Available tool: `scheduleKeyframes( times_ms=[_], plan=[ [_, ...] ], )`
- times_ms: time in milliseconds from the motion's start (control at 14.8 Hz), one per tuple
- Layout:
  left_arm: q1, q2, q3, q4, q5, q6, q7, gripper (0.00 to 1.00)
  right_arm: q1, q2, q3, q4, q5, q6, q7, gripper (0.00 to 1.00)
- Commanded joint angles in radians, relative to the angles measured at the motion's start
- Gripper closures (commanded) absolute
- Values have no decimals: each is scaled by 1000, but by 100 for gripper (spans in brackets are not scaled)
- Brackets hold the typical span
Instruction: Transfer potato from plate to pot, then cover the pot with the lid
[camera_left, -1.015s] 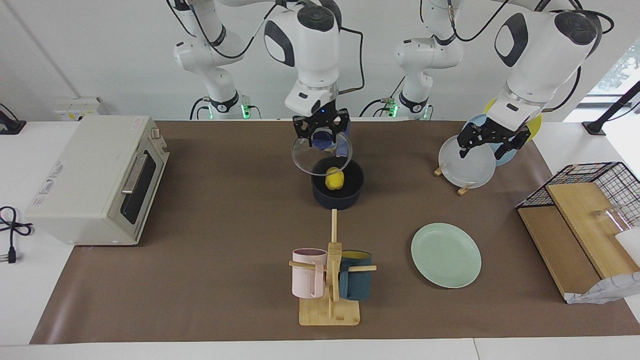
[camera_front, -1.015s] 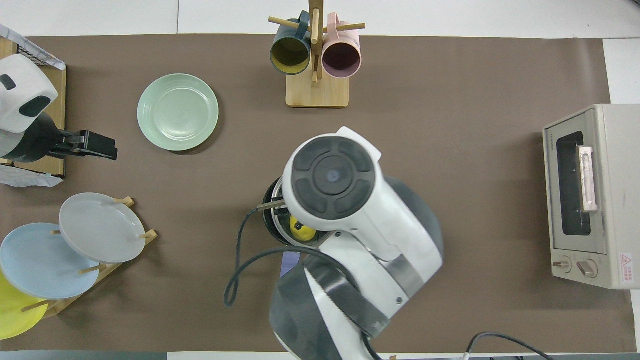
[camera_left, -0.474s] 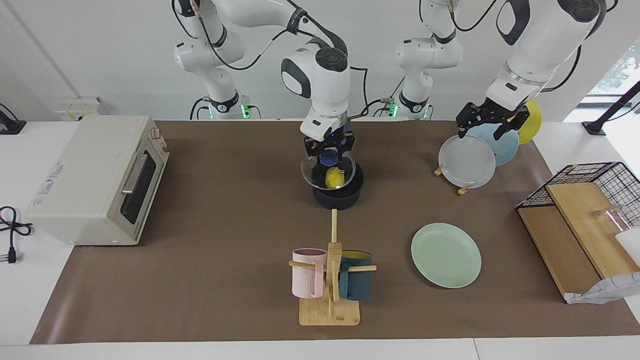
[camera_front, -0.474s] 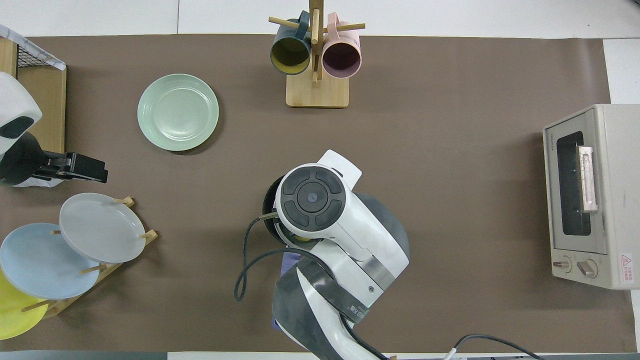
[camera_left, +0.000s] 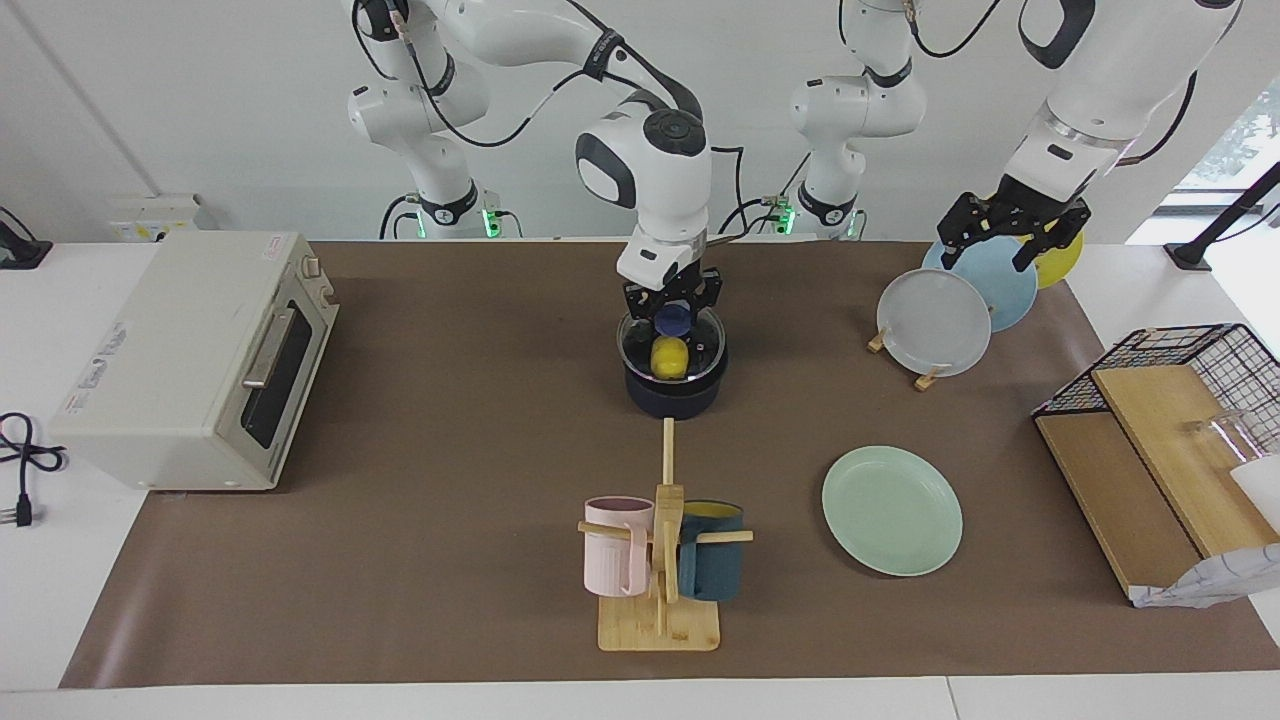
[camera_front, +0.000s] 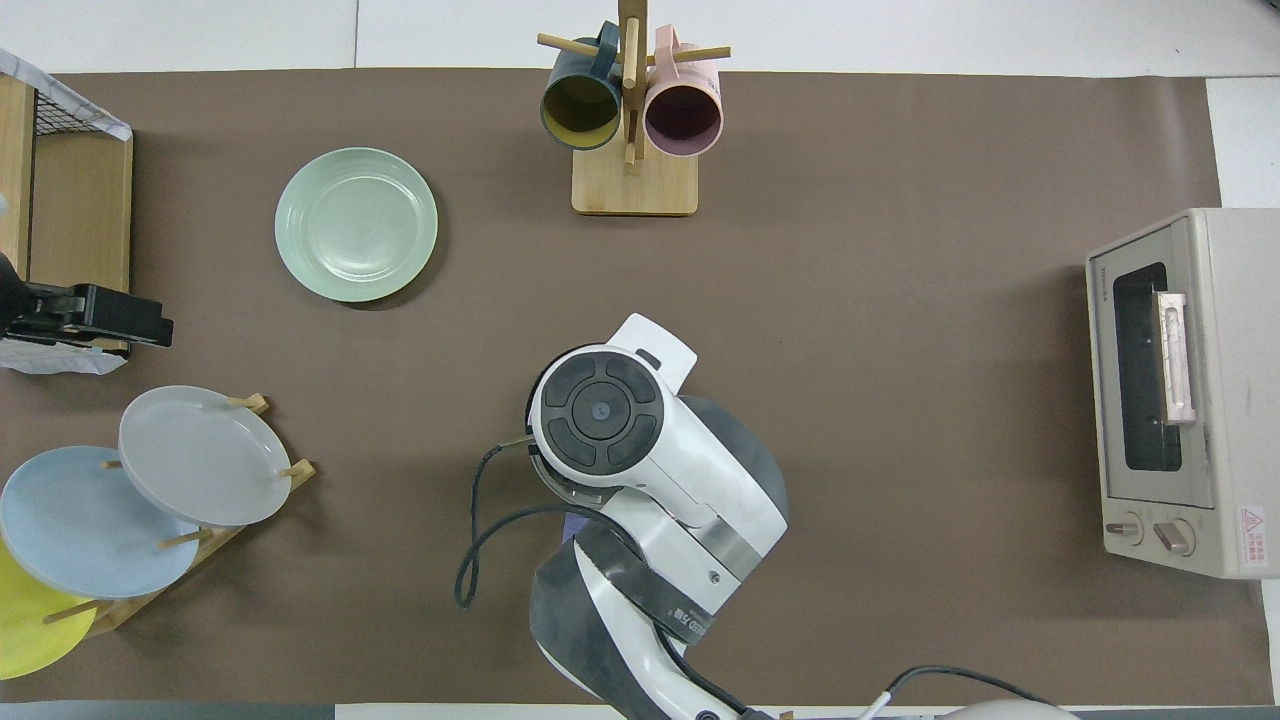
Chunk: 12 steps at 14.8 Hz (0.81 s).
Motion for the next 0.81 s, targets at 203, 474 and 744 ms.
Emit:
scheduleKeyframes(
  times_ms=[203, 474, 744],
  plan=[
    [-24, 24, 14, 18, 12, -26, 2, 0, 11, 5, 1, -8, -62, 29, 44, 100],
    [-22, 23, 11, 21, 13, -23, -1, 0, 8, 7, 3, -22, -62, 66, 59, 100],
    [-22, 17, 13, 19, 13, -20, 0, 0, 9, 5, 1, -32, -62, 83, 61, 100]
  ],
)
